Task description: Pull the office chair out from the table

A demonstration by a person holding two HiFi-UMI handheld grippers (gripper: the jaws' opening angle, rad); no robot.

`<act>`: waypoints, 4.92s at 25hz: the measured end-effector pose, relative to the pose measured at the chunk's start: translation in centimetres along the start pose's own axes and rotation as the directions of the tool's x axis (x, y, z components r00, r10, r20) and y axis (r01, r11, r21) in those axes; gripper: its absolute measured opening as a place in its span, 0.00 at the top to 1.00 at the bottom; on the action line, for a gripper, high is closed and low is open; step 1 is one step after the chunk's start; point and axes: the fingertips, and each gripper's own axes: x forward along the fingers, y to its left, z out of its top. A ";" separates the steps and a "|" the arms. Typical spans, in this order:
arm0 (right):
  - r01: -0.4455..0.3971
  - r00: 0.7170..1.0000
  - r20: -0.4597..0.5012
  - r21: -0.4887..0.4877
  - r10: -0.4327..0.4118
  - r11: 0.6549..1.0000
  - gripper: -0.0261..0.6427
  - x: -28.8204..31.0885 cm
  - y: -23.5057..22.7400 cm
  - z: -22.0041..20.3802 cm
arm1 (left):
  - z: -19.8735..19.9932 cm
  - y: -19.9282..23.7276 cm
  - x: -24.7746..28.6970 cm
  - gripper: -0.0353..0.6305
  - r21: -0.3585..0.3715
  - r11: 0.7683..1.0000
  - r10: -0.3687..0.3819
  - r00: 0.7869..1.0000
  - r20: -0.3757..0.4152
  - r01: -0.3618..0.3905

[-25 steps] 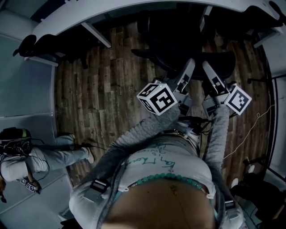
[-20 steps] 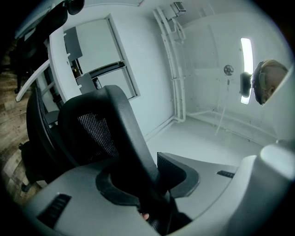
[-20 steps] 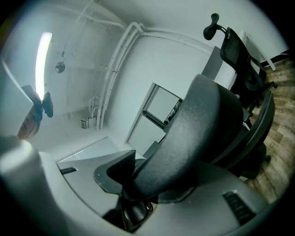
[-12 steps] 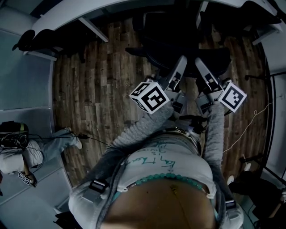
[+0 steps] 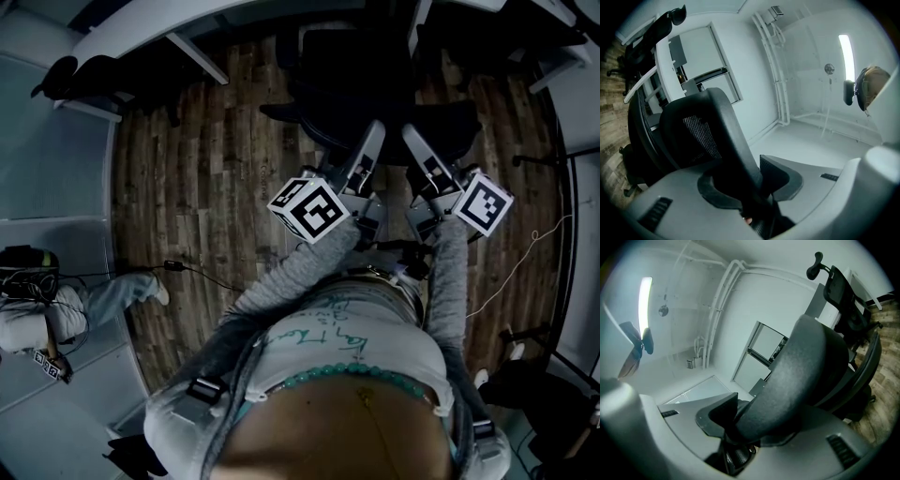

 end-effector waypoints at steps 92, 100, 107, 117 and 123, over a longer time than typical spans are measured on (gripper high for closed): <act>0.094 0.995 -0.013 -0.057 -0.095 0.994 0.66 -14.9 4.6 -7.3 | -9.6 -7.2 -11.5 0.67 0.023 0.999 0.036 0.996 -0.082 -0.035; 0.115 0.991 -0.055 -0.125 -0.123 0.986 0.81 -15.9 6.0 -10.0 | -10.0 -7.9 -14.4 0.74 0.072 0.997 0.047 0.993 -0.107 -0.039; 0.112 0.985 -0.099 -0.248 -0.140 0.962 0.89 -16.6 7.8 -13.5 | -10.9 -8.9 -17.5 0.91 0.144 0.990 0.030 0.990 -0.139 -0.009; 0.119 0.974 -0.123 -0.430 -0.189 0.895 0.91 -18.3 9.1 -17.0 | -13.7 -10.2 -19.5 0.93 0.275 0.961 0.042 0.978 -0.203 0.016; 0.099 0.986 -0.067 -0.495 -0.152 0.863 0.91 -18.8 10.1 -15.7 | -14.0 -10.9 -18.8 0.93 0.333 0.943 0.066 0.981 -0.182 -0.002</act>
